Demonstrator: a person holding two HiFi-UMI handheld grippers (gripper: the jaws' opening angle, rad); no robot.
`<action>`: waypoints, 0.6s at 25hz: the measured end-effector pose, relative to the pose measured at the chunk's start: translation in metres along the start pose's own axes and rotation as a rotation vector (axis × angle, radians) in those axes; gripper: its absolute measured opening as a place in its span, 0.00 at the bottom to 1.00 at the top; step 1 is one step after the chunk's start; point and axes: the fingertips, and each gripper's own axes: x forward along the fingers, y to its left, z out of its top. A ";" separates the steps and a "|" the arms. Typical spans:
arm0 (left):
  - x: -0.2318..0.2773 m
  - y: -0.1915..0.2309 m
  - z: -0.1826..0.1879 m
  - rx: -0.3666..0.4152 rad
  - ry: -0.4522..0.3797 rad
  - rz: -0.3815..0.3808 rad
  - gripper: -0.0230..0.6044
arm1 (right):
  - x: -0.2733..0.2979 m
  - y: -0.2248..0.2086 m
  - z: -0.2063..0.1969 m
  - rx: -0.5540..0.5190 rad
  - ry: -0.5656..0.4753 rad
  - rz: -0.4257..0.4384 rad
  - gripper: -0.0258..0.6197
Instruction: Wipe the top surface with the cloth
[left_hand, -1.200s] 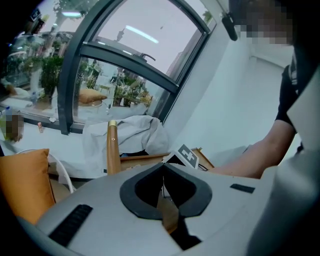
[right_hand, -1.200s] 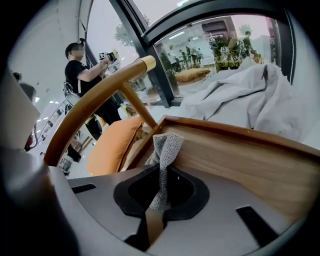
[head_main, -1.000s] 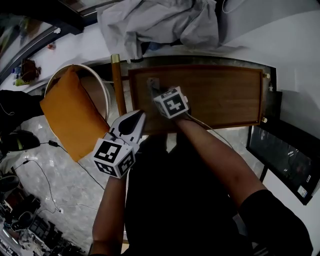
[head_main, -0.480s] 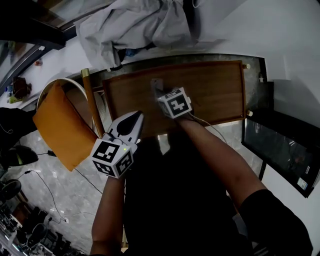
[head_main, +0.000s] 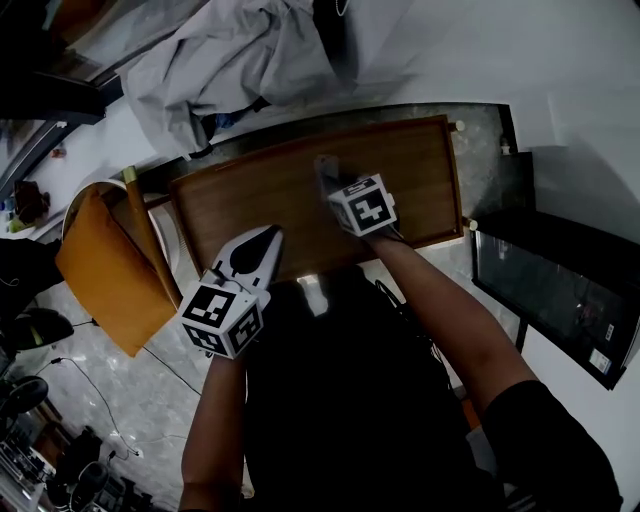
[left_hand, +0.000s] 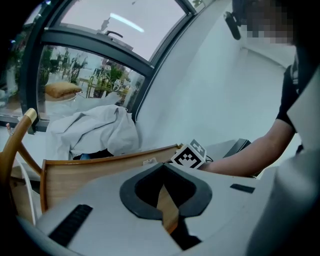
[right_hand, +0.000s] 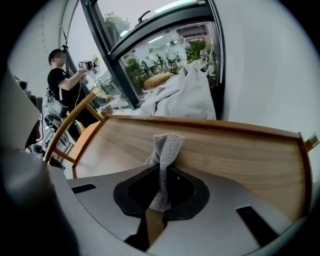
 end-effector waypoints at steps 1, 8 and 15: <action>0.005 -0.004 0.001 0.002 0.003 -0.004 0.06 | -0.005 -0.010 -0.002 -0.001 0.001 -0.010 0.09; 0.039 -0.031 0.005 0.020 0.016 -0.046 0.06 | -0.040 -0.083 -0.023 0.011 -0.006 -0.093 0.09; 0.058 -0.051 -0.001 0.036 0.041 -0.079 0.06 | -0.075 -0.150 -0.043 0.074 -0.006 -0.196 0.09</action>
